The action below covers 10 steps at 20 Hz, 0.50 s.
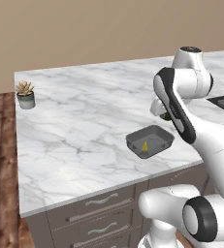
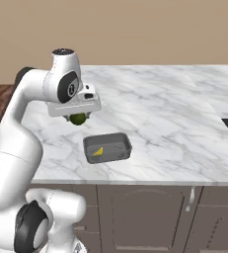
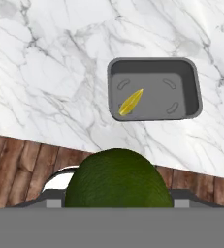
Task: Take the lemon wedge and lime out of the freezer and place them in the tupperware container on the counter. Then put the tupperware containing the vegetables back in the freezer.
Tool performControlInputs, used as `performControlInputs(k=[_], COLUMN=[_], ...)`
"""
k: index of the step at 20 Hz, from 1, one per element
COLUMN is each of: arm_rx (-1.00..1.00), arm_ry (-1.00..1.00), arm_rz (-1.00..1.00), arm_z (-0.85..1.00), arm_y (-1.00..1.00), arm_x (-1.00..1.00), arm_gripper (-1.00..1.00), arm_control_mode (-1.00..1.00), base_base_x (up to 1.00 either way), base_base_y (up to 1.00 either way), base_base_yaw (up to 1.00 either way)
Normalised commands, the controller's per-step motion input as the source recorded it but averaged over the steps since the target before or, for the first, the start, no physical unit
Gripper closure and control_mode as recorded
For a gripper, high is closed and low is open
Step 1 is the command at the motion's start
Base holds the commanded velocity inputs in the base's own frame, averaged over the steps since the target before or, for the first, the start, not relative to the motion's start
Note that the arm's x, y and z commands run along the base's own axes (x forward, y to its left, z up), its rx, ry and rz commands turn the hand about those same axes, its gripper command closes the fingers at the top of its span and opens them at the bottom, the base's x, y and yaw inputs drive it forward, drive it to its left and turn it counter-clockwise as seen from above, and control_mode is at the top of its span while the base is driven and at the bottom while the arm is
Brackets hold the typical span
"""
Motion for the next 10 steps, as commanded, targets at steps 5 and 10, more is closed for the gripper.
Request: performControlInputs(k=[5,10], arm_rx=[-0.03,-0.04], arm_ry=[0.13,0.14], arm_rz=[0.01,0.0], arm_z=[-0.57,-0.52], arm_y=[-0.24,-0.01], arm_x=[0.72,0.51], arm_gripper=[1.0,1.0], arm_control_mode=[-1.0,-1.0], base_base_x=[0.0,0.0], base_base_y=[0.0,0.0], base_base_yaw=[0.0,0.0])
